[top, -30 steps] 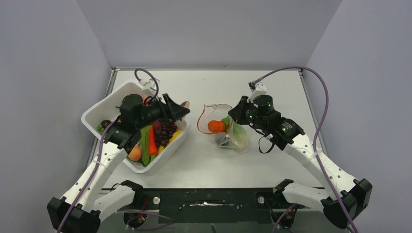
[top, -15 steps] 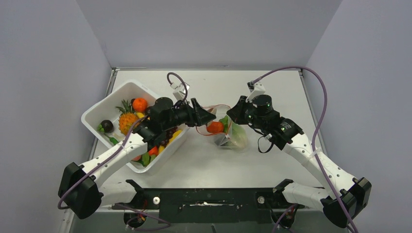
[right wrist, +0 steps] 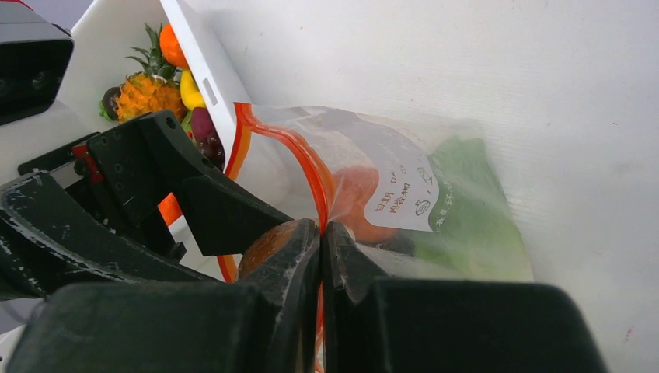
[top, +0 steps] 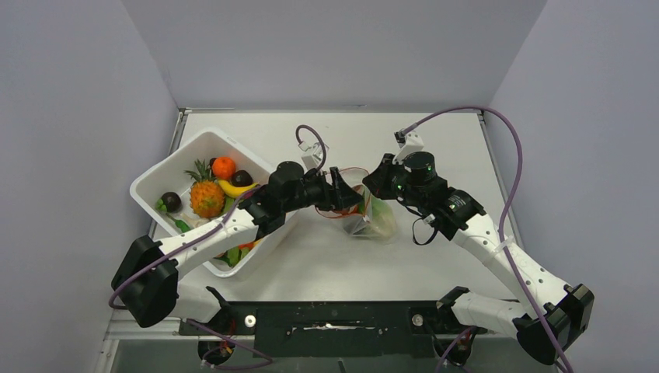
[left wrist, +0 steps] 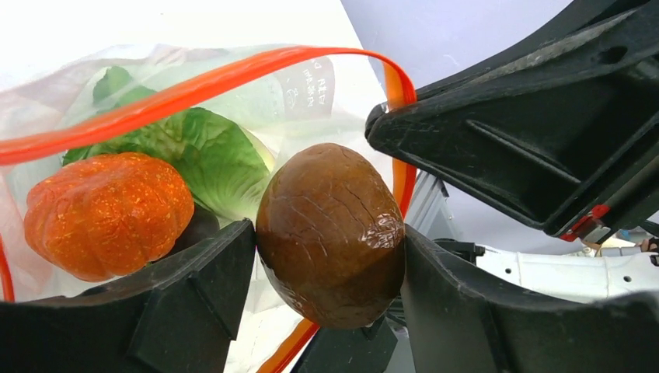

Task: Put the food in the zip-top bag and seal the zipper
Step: Place the fake fruit in the zipper food storage bag.

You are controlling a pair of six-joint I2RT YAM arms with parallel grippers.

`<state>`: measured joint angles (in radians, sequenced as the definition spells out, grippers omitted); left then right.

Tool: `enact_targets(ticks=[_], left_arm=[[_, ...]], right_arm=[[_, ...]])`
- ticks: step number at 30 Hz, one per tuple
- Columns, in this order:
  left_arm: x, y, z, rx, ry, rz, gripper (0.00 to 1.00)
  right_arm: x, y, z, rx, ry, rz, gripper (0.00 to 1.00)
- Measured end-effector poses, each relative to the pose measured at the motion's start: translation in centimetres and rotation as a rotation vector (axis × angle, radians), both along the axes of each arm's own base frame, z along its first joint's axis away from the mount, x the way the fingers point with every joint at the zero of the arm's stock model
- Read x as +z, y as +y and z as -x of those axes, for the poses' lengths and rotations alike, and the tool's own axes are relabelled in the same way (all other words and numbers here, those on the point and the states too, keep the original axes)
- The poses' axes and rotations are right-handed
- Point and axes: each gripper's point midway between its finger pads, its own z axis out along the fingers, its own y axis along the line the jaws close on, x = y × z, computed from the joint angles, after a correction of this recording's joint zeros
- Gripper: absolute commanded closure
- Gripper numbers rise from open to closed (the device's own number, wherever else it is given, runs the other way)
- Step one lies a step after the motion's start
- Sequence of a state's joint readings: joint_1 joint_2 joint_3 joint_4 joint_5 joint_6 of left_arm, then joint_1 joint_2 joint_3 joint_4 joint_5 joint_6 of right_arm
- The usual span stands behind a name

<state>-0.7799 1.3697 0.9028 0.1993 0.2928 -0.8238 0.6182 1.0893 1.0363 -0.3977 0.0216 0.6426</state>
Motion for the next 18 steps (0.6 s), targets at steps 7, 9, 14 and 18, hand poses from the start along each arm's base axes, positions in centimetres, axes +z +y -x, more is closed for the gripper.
enact_targets(ticks=[7,9,14,18], left_arm=[[1.0,-0.4,-0.2,-0.001,-0.042,-0.007,0.27],[0.9,-0.3,-0.2,-0.001,-0.042,-0.015,0.26],[0.3,-0.1,-0.1,0.000,-0.040,-0.042,0.26],[-0.2,0.1,-0.1,-0.002,-0.039,-0.064,0.26]], right_arm=[[0.0,0.0,0.0,0.005,-0.005,0.008,1.00],[-0.1,0.0,0.0,0.005,-0.004,0.011,1.00],[-0.2,0.0,-0.1,0.006,-0.003,0.013,1.00],[-0.2,0.0,-0.1,0.006,-0.004,0.014,1.00]])
